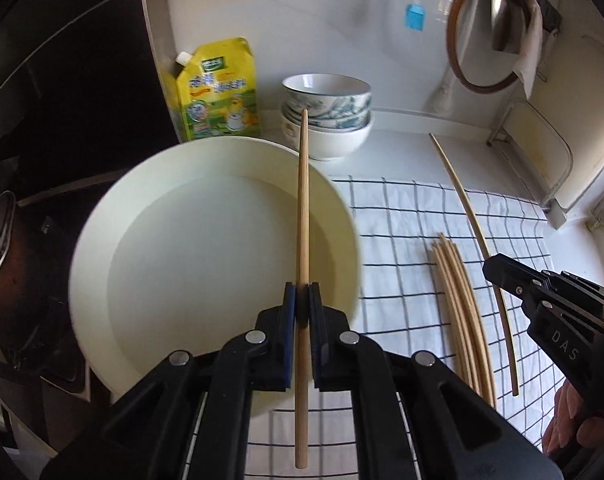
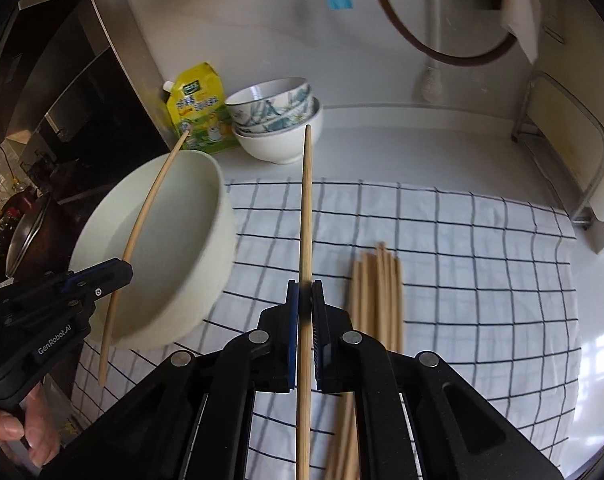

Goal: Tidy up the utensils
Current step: 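Close the left tool on one chopstick while the right tool grasps another, then carry both held chopsticks over the white basin, then open both tools to drop the chopsticks into the basin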

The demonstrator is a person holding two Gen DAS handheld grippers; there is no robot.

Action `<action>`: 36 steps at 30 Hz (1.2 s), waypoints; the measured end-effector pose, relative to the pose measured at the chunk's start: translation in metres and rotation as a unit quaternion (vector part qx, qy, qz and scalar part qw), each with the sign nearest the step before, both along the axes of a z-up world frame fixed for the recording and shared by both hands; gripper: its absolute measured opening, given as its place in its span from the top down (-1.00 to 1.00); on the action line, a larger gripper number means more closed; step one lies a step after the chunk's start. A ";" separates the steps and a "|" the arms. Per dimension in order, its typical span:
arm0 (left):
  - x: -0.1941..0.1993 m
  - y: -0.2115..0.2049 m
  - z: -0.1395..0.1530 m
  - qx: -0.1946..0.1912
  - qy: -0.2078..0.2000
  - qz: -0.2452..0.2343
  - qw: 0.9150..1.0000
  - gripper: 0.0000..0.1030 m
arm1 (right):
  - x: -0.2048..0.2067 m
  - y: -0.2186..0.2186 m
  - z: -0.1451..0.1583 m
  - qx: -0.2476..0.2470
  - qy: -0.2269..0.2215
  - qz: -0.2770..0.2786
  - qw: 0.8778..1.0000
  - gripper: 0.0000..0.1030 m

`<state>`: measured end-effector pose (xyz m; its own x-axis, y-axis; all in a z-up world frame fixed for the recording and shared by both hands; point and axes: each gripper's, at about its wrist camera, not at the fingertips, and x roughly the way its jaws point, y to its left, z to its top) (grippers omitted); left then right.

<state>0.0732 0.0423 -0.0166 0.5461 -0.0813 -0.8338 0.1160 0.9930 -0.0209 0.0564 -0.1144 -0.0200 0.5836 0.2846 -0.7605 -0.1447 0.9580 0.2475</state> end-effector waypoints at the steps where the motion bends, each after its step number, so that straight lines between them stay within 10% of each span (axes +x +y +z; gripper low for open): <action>1: 0.004 0.013 0.001 0.002 -0.001 0.007 1.000 0.86 | 0.006 0.013 0.003 0.003 0.000 0.010 1.000 0.88; 12: 0.043 0.100 -0.036 0.005 0.036 0.056 0.998 0.86 | 0.067 0.140 -0.028 0.004 0.057 0.074 0.996 0.88; 25: 0.059 0.117 -0.072 0.000 0.079 0.050 0.996 0.85 | 0.090 0.161 -0.057 -0.013 0.093 0.046 0.995 0.88; 31: 0.053 0.129 -0.060 0.008 0.054 0.071 0.996 -0.05 | 0.082 0.156 -0.046 -0.020 0.071 0.038 0.997 0.56; 36: 0.045 0.136 -0.046 0.010 0.036 0.072 0.997 -0.09 | 0.068 0.153 -0.040 -0.020 0.065 0.034 0.997 0.56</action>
<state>0.1181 0.1782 -0.0630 0.4898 0.0108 -0.8718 -0.0288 0.9996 -0.0038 0.1245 0.0391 -0.0601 0.4593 0.2875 -0.8404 -0.1790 0.9567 0.2295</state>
